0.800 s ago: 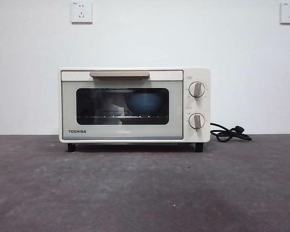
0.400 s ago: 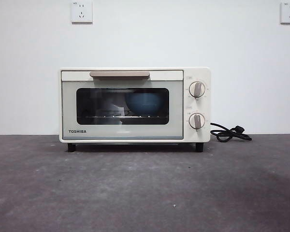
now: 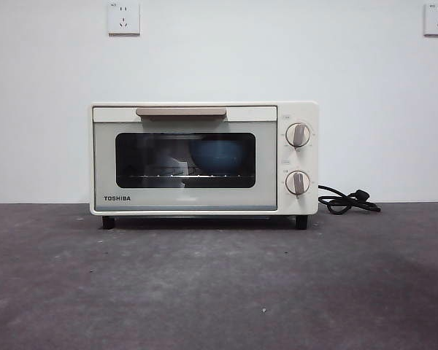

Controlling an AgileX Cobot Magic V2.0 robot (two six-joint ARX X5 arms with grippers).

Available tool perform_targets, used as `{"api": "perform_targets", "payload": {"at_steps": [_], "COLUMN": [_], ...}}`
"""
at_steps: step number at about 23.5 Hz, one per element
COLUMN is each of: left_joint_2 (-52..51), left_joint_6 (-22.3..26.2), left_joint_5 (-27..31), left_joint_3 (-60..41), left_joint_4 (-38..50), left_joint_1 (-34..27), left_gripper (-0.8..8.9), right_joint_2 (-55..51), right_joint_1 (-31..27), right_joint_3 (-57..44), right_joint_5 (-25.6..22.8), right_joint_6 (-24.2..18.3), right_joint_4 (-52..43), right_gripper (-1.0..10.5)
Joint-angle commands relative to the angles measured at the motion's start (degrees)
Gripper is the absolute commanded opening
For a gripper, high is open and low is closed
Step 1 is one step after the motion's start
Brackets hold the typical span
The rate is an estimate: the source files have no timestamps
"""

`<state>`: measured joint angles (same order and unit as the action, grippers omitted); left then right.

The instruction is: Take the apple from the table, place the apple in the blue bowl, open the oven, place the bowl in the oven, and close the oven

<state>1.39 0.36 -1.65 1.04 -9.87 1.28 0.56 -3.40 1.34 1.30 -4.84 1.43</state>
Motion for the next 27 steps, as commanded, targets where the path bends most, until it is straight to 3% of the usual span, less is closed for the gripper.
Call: {"api": "perform_targets", "payload": {"at_steps": [1, 6, 14, 27], "left_joint_2": [-0.09, -0.09, -0.09, -0.09], "left_joint_6": [-0.37, -0.37, -0.37, -0.37], "left_joint_5": [0.13, 0.13, 0.13, 0.13], "left_joint_3": [-0.61, -0.61, -0.61, -0.61], "left_joint_4": [0.37, 0.37, 0.37, 0.37], "left_joint_1": [-0.13, -0.13, -0.13, -0.13], "left_gripper": [-0.04, -0.03, -0.03, -0.04], "right_joint_2": [-0.11, -0.11, -0.11, -0.11], "right_joint_1": [-0.07, -0.07, -0.04, -0.04], "right_joint_3": [-0.55, -0.55, -0.55, -0.55], "right_joint_5": [-0.96, -5.11, -5.14, -5.16], "right_joint_6": [1.77, 6.16, 6.05, 6.19], "right_joint_4": [-0.07, 3.32, 9.14, 8.98], "right_gripper": [0.0, 0.0, 0.0, 0.0]}}
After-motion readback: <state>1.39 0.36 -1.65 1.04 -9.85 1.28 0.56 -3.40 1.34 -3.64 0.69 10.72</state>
